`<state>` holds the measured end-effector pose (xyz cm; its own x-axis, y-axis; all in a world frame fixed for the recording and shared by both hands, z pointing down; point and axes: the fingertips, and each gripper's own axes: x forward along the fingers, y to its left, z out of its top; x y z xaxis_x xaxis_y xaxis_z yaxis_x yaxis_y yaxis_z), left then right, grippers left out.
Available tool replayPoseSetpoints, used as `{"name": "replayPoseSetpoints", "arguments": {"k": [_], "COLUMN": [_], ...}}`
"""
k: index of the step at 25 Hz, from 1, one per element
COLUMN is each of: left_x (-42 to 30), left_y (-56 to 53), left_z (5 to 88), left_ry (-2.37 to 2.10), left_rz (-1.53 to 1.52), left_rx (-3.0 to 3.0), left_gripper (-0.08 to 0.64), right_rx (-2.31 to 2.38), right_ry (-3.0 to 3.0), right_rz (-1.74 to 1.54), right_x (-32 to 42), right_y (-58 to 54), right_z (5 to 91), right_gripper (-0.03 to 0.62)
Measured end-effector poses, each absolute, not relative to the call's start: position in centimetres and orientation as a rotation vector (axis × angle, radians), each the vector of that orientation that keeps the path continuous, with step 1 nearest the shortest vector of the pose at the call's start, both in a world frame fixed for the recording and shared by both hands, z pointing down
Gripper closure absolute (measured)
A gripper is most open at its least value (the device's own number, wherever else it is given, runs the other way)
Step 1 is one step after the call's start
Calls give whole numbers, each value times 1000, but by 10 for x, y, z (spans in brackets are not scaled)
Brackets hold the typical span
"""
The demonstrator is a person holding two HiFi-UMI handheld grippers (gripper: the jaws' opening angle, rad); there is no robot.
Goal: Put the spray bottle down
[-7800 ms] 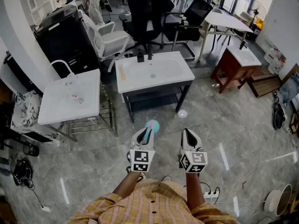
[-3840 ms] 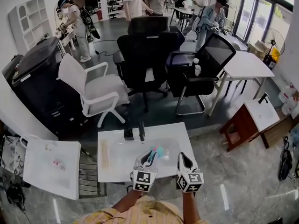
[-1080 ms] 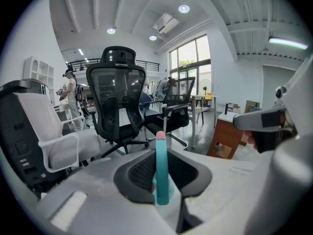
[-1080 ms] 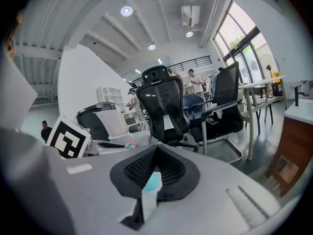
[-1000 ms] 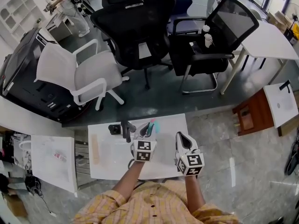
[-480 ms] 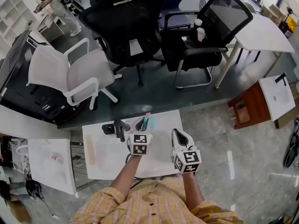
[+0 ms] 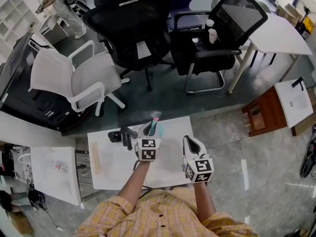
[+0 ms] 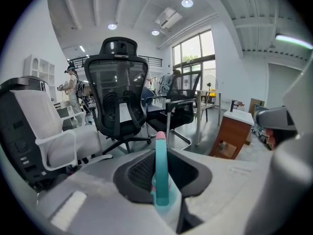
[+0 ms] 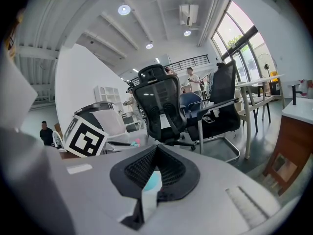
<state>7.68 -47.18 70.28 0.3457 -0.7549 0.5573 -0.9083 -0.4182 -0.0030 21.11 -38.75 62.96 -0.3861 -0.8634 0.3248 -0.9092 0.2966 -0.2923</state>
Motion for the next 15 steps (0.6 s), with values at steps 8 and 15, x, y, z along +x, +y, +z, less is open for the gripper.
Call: {"name": "replayPoseSetpoints", "arguments": {"k": [8,15], "left_x": [75,72], "left_y": [-474,-470], "left_z": [710,704], "left_ry": [-1485,-1490], "left_rz": [680,659], "left_rx": [2265,2257], "left_gripper": [404,364], "right_rx": [1679,1687], "right_ry": [-2443,-2434], "right_rz": [657,605], "right_x": [213,210], "right_y": [-385,-379], "right_z": [627,621], "right_gripper": [592,592]}}
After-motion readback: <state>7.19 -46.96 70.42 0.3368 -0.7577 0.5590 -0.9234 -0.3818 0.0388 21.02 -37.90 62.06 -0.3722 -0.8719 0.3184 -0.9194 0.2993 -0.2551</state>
